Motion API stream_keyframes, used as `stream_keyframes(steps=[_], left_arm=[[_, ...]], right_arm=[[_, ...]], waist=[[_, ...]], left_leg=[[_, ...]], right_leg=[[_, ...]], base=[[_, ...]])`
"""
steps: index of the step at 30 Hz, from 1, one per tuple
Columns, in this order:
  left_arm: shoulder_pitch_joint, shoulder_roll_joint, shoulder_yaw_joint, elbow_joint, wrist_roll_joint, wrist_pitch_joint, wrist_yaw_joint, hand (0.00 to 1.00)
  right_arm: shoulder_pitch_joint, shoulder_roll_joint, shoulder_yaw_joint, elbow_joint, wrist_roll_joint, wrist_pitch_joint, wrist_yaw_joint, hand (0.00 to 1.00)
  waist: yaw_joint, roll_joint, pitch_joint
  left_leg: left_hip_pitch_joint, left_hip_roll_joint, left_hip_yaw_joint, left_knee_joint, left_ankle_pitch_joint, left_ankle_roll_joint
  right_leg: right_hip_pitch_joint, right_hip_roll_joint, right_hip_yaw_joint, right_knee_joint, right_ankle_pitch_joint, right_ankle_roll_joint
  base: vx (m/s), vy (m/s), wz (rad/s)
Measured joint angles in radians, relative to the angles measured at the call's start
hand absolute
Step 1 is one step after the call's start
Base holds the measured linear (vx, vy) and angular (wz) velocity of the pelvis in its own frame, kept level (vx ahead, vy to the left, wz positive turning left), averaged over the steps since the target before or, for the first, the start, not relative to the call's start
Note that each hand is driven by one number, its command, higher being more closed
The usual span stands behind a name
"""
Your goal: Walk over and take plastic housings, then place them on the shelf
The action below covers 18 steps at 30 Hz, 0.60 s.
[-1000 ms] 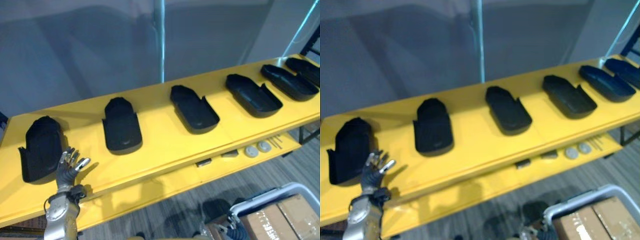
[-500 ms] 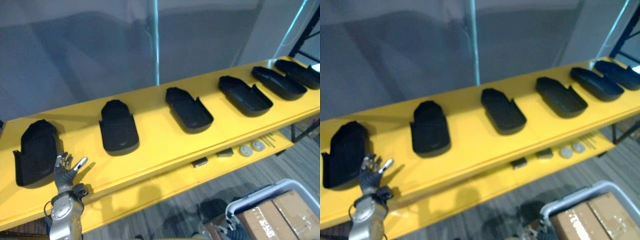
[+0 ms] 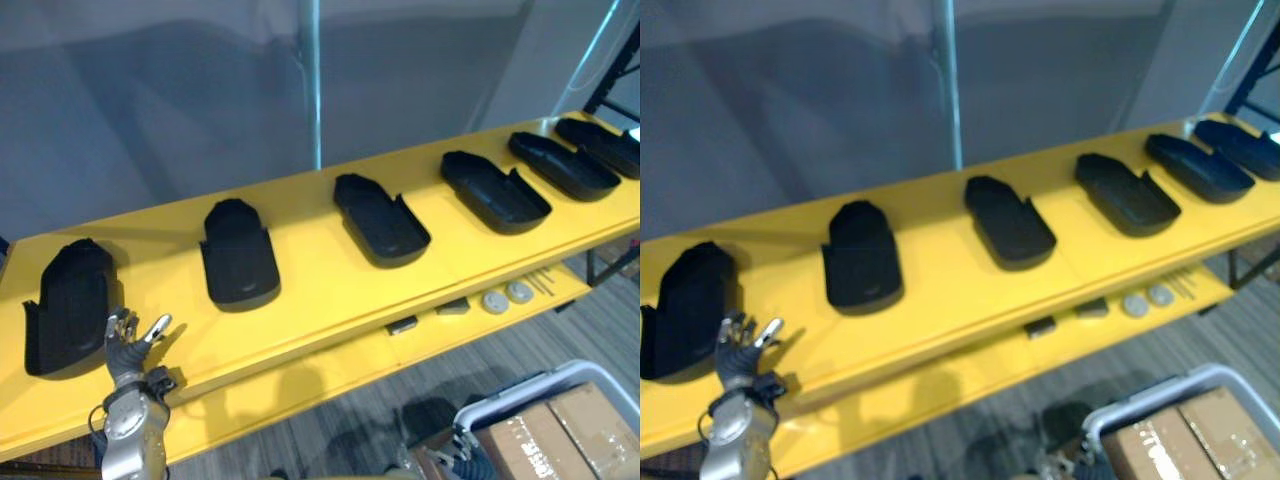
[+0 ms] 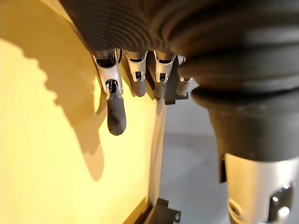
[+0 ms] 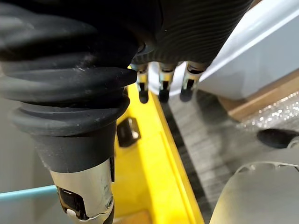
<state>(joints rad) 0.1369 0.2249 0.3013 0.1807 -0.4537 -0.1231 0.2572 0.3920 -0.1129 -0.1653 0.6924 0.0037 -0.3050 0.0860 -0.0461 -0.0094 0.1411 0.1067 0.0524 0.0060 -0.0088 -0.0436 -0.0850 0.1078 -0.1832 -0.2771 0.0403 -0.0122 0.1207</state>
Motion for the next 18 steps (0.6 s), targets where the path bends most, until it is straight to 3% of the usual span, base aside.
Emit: stream_keyframes(steps=[18], left_arm=[[-0.008,-0.014,0.004,-0.004,0.001,-0.002,0.056,0.0]], right_arm=[[0.0,0.0,0.02,0.033,-0.005,0.003,-0.001,0.0]], waist=[[0.0,-0.018,-0.009]], left_leg=[[0.001,-0.009,-0.004,-0.004,0.004,0.004]], right_leg=[[0.002,-0.008,-0.002,-0.002,0.0,0.001]], base=[[0.0,0.0,0.0]])
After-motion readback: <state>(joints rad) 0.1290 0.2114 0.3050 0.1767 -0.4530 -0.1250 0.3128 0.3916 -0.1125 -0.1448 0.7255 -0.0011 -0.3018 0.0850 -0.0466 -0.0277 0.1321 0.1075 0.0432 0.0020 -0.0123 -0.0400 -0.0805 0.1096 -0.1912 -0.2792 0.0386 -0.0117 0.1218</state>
